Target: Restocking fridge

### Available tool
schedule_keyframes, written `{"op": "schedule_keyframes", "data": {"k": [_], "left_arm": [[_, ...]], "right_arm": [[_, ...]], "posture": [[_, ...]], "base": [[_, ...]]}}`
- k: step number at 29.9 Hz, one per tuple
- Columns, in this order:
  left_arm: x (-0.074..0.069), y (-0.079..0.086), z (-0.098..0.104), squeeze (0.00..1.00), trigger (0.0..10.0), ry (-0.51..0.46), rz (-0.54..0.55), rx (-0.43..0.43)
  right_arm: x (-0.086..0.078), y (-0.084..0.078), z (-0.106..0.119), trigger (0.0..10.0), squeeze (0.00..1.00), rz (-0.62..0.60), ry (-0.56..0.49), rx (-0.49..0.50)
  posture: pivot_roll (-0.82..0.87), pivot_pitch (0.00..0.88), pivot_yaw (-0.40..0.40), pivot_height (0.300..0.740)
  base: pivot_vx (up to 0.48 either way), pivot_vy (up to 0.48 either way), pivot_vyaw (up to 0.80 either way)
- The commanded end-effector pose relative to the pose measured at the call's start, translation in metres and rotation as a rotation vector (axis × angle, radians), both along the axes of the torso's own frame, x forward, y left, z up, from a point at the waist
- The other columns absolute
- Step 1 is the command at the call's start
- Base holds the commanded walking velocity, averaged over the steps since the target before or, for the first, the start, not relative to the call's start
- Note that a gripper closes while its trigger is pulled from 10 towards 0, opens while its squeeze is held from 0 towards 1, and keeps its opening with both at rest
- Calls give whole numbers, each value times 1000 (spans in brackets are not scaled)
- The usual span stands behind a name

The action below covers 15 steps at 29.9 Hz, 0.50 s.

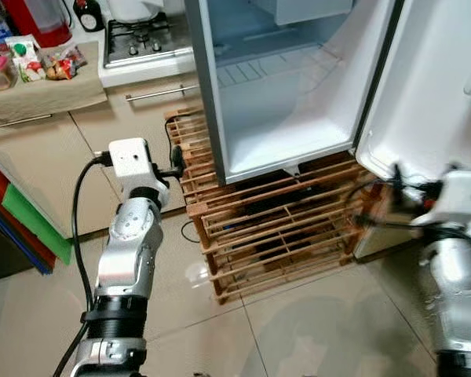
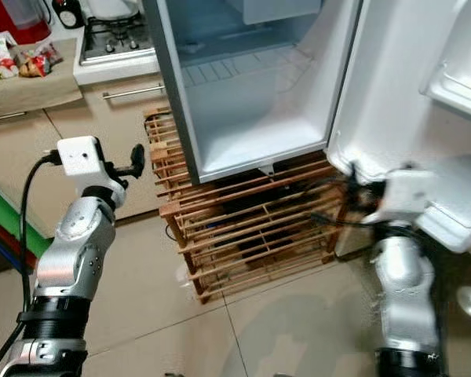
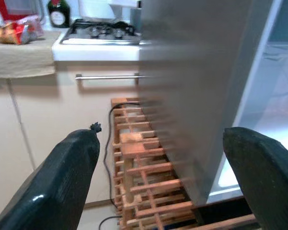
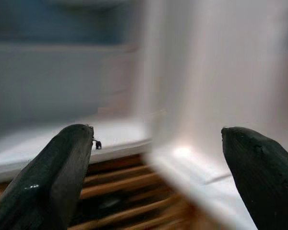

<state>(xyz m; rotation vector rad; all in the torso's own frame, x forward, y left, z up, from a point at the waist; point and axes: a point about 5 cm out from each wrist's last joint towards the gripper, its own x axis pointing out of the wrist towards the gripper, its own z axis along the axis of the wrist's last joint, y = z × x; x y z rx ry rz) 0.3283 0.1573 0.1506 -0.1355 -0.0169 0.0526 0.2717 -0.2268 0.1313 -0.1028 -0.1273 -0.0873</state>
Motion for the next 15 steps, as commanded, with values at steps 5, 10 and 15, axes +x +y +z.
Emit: {"op": "schedule_keyframes", "data": {"k": [5,10,15], "left_arm": [[-2,5,-3,0,10000,2,1,-19],[-5,8,-1,0,10000,-12,6,-36],[-5,14,-2,0,10000,-8,36,-45]], "right_arm": [[-3,20,-13,10000,0,59,52,36],[-1,17,-16,10000,0,50,77,34],[-2,7,-19,10000,0,15,87,43]], "posture": [[-128,0,103,740],[-123,0,99,740],[-120,0,94,740]], "base": [[0,0,678],[0,288,595],[0,480,0]]}}
